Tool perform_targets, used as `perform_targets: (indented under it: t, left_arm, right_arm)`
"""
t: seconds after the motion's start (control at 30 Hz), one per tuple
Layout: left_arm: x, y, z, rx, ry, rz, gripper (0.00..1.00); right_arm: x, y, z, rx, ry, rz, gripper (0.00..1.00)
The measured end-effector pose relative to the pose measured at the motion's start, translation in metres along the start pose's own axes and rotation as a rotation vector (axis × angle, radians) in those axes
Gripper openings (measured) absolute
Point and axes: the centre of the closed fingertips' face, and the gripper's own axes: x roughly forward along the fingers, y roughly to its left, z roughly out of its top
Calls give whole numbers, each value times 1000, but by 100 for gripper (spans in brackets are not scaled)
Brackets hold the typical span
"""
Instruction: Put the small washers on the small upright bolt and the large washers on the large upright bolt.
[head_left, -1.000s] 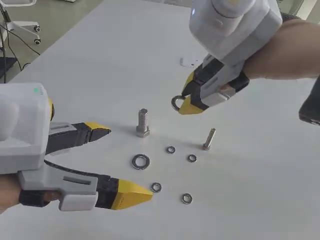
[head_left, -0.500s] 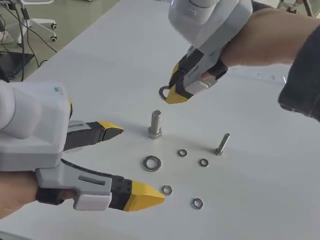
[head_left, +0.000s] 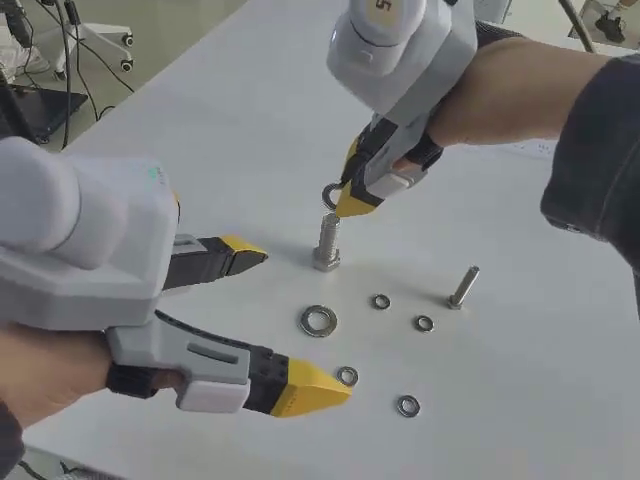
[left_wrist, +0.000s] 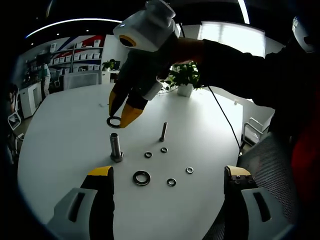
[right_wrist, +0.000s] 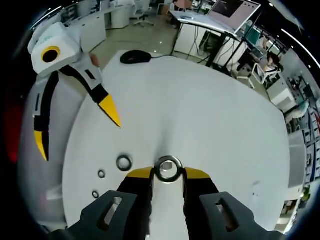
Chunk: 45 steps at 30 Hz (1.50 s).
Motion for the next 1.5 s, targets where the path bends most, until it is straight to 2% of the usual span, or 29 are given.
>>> perform_targets:
  t: [0.5,1.5]
  left_arm:
    - [1,-2,-7,-6,9,3,91]
    - [0,-6,-7,-9,3,-7,91]
  right_arm:
    - [18,0,-5,5,25,30,23]
    - [36,11,-13,18,69,82,23]
